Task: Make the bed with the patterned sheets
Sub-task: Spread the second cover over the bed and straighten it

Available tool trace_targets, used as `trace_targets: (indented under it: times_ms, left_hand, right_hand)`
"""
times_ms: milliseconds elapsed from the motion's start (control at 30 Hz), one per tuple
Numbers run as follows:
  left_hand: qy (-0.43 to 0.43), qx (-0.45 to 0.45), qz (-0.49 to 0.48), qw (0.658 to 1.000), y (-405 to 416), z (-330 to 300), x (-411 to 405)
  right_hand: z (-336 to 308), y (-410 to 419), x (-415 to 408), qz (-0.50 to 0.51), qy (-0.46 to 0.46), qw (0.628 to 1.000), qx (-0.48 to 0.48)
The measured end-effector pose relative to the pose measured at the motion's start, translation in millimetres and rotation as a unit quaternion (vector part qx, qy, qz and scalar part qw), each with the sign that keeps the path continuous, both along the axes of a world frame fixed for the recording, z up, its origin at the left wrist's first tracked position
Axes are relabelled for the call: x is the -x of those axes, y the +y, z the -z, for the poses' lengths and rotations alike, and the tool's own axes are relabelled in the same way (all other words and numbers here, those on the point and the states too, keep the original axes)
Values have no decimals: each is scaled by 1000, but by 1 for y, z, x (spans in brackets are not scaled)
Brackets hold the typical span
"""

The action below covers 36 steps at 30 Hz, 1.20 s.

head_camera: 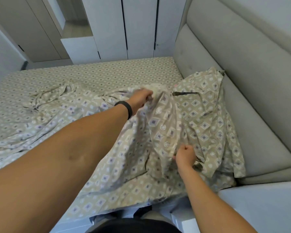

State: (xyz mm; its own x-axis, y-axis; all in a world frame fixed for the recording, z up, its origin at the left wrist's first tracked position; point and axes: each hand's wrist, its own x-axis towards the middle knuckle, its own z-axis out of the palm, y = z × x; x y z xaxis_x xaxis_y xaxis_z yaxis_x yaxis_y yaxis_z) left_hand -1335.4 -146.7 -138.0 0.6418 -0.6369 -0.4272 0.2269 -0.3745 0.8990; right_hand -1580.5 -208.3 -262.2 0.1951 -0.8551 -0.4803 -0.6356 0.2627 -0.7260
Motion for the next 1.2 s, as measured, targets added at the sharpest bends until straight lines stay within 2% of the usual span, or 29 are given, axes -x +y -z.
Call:
trace_targets:
  times_ms: [67, 133, 300, 433, 500, 600, 733, 833, 900, 1000, 1200]
  left_hand:
    - [-28, -114, 112, 987, 19, 28, 11]
    - [13, -190, 164, 968, 46, 57, 30]
    - [31, -262, 177, 948, 132, 118, 89]
    - [41, -312, 216, 924, 234, 140, 123]
    - [55, -325, 175, 928, 289, 142, 130]
    - [75, -320, 59, 943, 371, 138, 138]
    - [94, -265, -111, 953, 454, 124, 149]
    - [89, -212, -191, 954, 517, 101, 164]
    - [74, -174, -240, 952, 571, 83, 180]
    - [34, -133, -294, 946, 652, 58, 204]
    - [-22, -116, -363, 924, 789, 17, 213]
  right_hand:
    - [-3, 8, 3, -45, 12, 999, 9]
    - [-3, 15, 3, -78, 17, 997, 23]
    - [0, 52, -17, -191, 28, 981, 4]
    - [9, 107, -45, -361, 26, 932, -30]
    - [9, 143, -60, -437, 30, 898, -36]
    - [2, 210, -78, -535, 32, 844, -29]
    - [-12, 299, -98, -627, 20, 779, 3]
    - [-30, 380, -112, -669, -5, 744, 11]
    - [-41, 445, -114, -688, -30, 725, 7]
    - [-59, 530, -111, -693, -76, 717, -4]
    - [-91, 656, -123, -705, -122, 698, -23]
